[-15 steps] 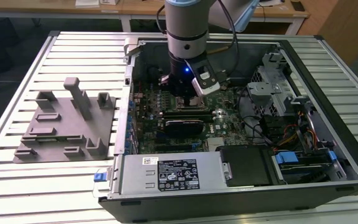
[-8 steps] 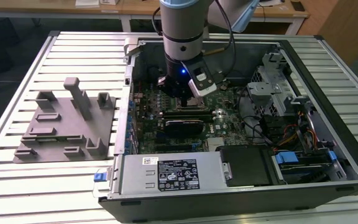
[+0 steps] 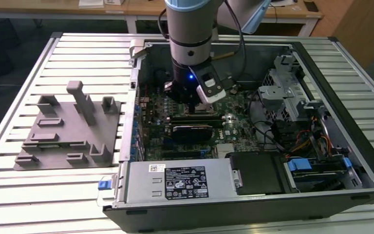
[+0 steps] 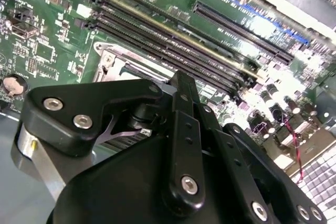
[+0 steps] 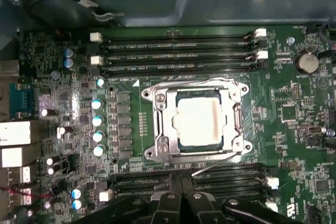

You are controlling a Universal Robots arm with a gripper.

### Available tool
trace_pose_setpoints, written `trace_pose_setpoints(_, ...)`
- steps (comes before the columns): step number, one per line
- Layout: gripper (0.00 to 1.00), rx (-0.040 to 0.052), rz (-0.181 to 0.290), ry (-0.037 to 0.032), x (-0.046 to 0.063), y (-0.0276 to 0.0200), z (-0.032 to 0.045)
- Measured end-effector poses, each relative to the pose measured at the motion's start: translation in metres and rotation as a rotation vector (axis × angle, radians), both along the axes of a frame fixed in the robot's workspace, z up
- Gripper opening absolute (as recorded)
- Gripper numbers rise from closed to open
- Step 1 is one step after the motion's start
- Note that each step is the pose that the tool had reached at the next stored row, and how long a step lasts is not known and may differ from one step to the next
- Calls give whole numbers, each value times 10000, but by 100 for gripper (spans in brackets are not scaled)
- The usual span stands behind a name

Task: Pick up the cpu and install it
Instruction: 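Install the second cpu locking lever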

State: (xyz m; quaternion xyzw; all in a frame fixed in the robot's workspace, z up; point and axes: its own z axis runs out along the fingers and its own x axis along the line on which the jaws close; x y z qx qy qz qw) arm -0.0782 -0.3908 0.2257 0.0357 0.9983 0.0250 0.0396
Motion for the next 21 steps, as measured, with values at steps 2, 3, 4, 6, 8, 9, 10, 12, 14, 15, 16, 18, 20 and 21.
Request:
trace_pose_setpoints(2,11,105,15,-1,-9,-25,-11)
trace_pose_setpoints(3,11,181,30,0,-13,-32,-18)
trace_pose_setpoints(4,11,260,52,1,-17,-36,-25)
trace_pose_setpoints(6,11,426,112,0,-26,-44,-40)
trace_pose_setpoints(8,11,568,167,0,-37,-53,-56)
trace_pose_setpoints(9,11,631,191,0,-44,-59,-65)
trace_pose_setpoints(10,11,691,213,1,-50,-66,-73)
trace_pose_setpoints(12,11,797,249,2,-63,-84,-90)
trace_pose_setpoints(14,11,917,271,1,-74,-105,-105)
trace_pose_setpoints(15,11,995,280,-1,-79,-116,-112)
trace_pose_setpoints(16,11,1069,288,-1,-84,-126,-119)
trace_pose_setpoints(18,11,1217,303,-2,-93,-147,-133)
trace_pose_setpoints(20,11,1360,313,-4,-102,-170,-148)
trace_pose_setpoints(21,11,1428,317,-4,-106,-183,-155)
